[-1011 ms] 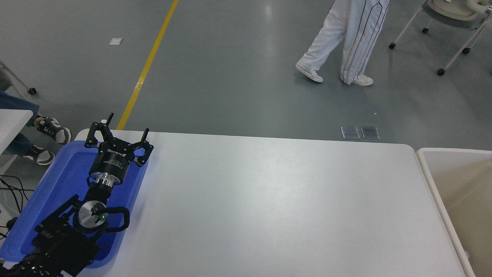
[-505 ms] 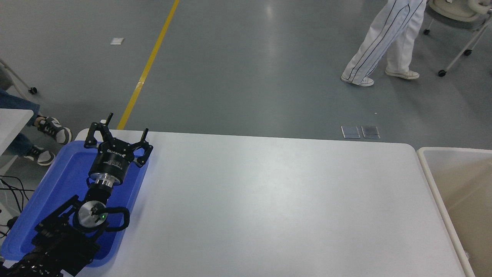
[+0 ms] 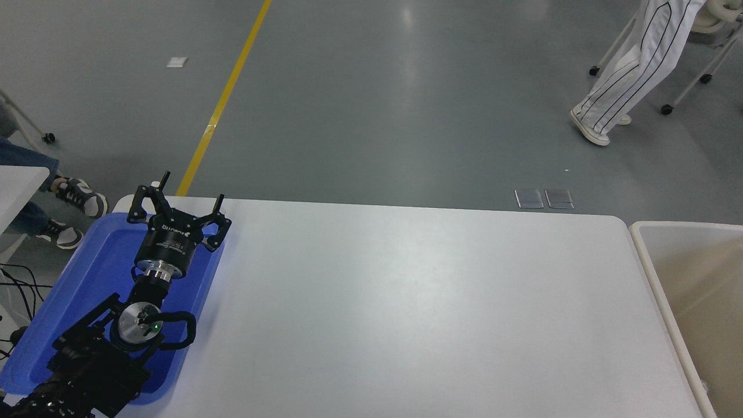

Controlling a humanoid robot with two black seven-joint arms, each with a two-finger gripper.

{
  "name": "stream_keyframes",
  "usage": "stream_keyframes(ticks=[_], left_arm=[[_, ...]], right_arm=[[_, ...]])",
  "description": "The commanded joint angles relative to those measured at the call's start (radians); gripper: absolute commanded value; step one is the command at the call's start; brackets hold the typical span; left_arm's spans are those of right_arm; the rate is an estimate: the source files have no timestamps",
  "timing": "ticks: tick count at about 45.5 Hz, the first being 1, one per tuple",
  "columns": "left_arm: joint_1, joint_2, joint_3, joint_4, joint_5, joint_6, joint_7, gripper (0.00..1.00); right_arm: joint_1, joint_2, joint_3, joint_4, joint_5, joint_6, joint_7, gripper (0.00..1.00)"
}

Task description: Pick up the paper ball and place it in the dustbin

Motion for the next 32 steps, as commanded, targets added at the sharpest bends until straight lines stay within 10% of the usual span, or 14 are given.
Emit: stream_keyframes(ticks=[1,8,32], left_arm=[[0.000,0.000,0.000,0.000,0.000,-0.001,-0.001,1.00],[0.000,0.000,0.000,0.000,0.000,0.000,-0.001,1.00],[0.001,0.000,0.000,0.000,0.000,0.000,0.000,1.00]], right_arm=[[-0.249,0.051,0.268,-0.192,-0.001,0.000,0.000,0.00],[-0.371,0.108,0.423,-0.242,0.000,-0.009,0.000,0.00],[-0.588,0.306,0.538,-0.242,0.000,-0.719,0.000,0.00]])
